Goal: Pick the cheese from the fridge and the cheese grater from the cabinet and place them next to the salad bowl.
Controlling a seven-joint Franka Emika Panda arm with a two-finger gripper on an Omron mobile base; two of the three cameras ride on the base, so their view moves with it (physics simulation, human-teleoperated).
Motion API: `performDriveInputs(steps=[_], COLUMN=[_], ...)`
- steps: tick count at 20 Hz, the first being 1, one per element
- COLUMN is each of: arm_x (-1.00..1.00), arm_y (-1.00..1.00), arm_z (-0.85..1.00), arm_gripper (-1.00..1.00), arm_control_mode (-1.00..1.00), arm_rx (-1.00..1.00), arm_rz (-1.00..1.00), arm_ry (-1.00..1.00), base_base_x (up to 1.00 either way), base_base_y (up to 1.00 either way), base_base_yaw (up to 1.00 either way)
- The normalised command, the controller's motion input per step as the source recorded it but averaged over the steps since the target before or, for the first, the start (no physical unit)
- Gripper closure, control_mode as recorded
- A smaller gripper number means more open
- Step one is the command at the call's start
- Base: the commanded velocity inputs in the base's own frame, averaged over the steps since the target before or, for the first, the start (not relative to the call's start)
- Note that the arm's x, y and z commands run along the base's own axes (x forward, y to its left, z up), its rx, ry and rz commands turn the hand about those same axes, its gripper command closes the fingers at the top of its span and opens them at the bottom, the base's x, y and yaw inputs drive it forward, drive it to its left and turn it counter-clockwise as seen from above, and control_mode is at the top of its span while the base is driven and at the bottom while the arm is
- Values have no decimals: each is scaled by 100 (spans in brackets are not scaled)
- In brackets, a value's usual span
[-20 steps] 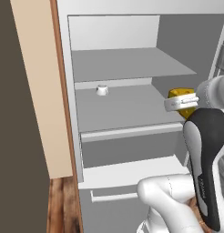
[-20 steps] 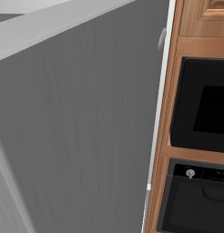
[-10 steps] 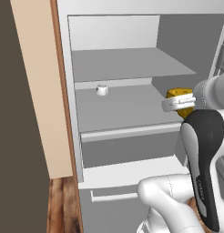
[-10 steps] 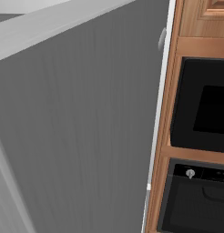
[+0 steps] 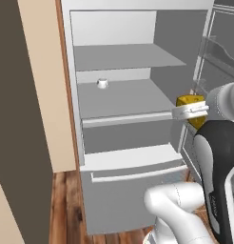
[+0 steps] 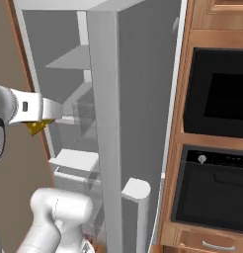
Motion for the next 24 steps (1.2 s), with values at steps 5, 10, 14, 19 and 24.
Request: performDriveInputs(steps=[5,10,14,19,24], arm_x=[0,0,0,0,0], arm_y=[0,0,0,0,0], arm_z=[0,0,0,0,0], arm_gripper=[100,100,100,100,100], arm_control_mode=[100,100,100,100,100], arm_rx=[0,0,0,0,0], arm_rz=[0,0,0,0,0], arm_ry=[0,0,0,0,0], base_base_x=[-100,-100,-100,-99,-25], base_base_y=[23,42,17,8,23], base_base_yaw=[2,15,13,-30,-90])
